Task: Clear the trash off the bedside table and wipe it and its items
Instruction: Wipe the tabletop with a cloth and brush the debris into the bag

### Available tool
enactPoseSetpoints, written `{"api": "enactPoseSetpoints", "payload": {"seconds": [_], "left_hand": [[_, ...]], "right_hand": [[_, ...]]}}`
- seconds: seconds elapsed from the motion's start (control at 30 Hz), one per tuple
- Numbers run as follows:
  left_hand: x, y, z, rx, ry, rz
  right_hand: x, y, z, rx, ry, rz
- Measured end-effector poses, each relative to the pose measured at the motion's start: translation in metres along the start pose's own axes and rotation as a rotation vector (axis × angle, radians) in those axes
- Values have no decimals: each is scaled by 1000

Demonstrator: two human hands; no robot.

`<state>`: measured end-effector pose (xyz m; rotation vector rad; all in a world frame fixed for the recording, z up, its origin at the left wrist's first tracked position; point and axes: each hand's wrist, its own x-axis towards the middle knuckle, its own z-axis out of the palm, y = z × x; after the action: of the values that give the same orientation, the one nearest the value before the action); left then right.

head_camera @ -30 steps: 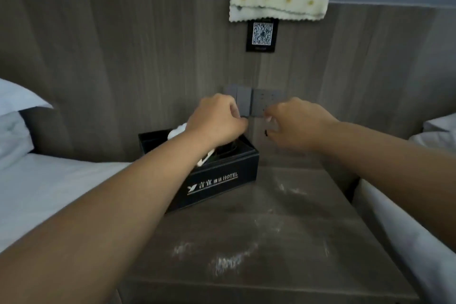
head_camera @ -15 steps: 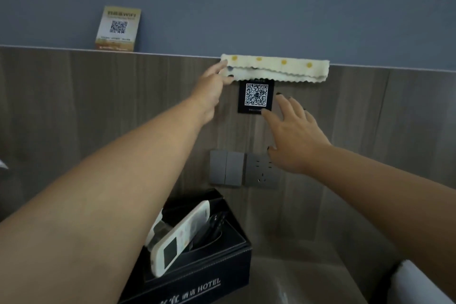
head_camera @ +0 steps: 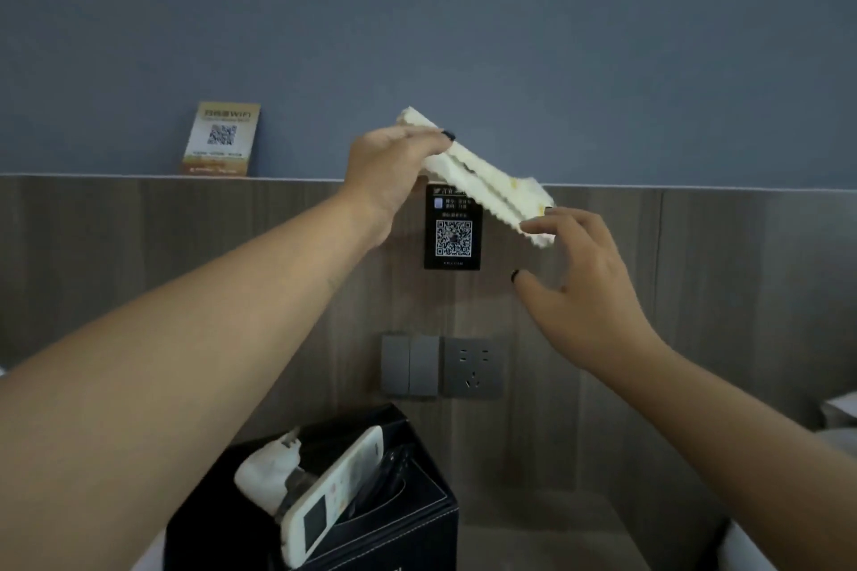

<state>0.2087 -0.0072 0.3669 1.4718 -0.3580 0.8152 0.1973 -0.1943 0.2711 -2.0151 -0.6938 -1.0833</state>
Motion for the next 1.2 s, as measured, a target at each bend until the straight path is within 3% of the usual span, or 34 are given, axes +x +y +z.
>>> {"api": "enactPoseSetpoints", "payload": {"seconds": [0.2, 0.3, 0.47, 0.6, 0.73, 0.93, 1.07, 1.2], "left_hand": [[-95, 48, -20, 87, -150, -25], [-157, 54, -40, 115, -314, -132], [-265, 52, -76, 31, -512, -197], [-338, 38, -87, -90, -416, -223], [-387, 24, -87, -235, -254, -360], [-425, -1, -88, -245, -123, -445], [-430, -12, -86, -40, -21, -352], [-430, -17, -82, 99, -41, -144]], "right_hand": [[-16, -73, -62, 303, 75, 97], [-40, -109, -84, 474, -26, 140], [-124, -133, -83, 435, -287, 128], [-195, -133, -71, 523, -360, 218], [-242, -125, -70, 703, -307, 351], [-285, -114, -65, 656, -248, 379], [-290, -110, -64, 644, -268, 265], [-289, -112, -59, 674, -254, 159]]}}
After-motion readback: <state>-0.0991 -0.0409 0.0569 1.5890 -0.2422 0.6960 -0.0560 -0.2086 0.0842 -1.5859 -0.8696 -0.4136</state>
